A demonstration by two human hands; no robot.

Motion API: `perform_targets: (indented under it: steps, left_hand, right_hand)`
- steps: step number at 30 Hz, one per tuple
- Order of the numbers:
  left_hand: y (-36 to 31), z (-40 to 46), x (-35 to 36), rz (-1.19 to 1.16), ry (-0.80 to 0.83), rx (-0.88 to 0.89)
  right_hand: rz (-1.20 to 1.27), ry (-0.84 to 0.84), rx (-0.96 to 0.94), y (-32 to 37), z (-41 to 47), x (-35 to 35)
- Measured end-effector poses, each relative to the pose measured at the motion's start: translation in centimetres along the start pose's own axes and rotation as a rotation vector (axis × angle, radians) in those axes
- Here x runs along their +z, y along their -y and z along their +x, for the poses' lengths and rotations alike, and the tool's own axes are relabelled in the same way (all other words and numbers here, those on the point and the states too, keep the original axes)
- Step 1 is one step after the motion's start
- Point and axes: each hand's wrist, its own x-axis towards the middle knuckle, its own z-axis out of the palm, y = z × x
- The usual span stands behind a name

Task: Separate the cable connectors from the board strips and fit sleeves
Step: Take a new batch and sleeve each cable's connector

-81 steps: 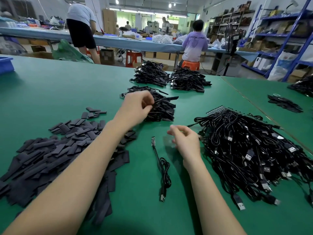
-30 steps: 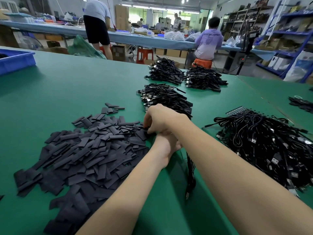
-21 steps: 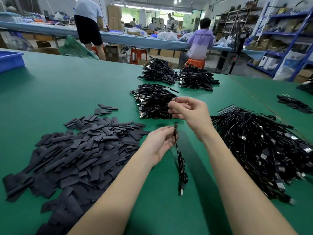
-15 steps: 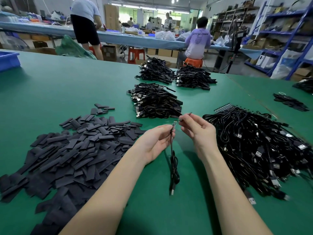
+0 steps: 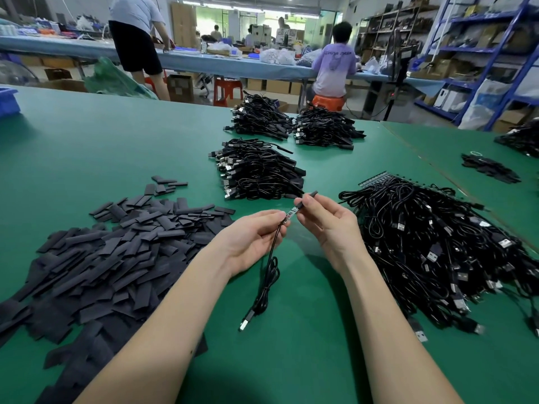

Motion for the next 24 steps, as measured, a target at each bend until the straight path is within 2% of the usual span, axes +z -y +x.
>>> perform_targets:
  steps: [8,14,17,19,22,24]
  left_hand:
    - [-1.2,-0.6,-0.9,0.082,0.044,0.014]
    - [-1.3,-0.6,-0.9,0.079,0.077,0.018]
    - [-1.2,-0.4,-0.6,0.124,0.082,0.084]
    - [-1.3,-0.3,-0.3,0.282,0.049,0.208]
    - [-1.6,-0.3,-0.4,0.670,-0.002,0.412]
    - [-1.7,-0.3,-0.6,0.807,-0.014,0.468]
  right_hand:
    - [0.045,0.201,0.128,1.0,-0.4,-0.4]
    - [-0.045,0.261,0.077,0.8,-0.8,0.0]
    - [-0.023,0.219,0.028,0.4,-0.8,0.6]
    - [0.009,0.161,0.006,0.3,-0.7,0.6]
    - [0.012,0.093,-0.001,0.4,-0.4,-0.1]
    - [0.012,0.075,0.004,0.4,-0.4,-0.4]
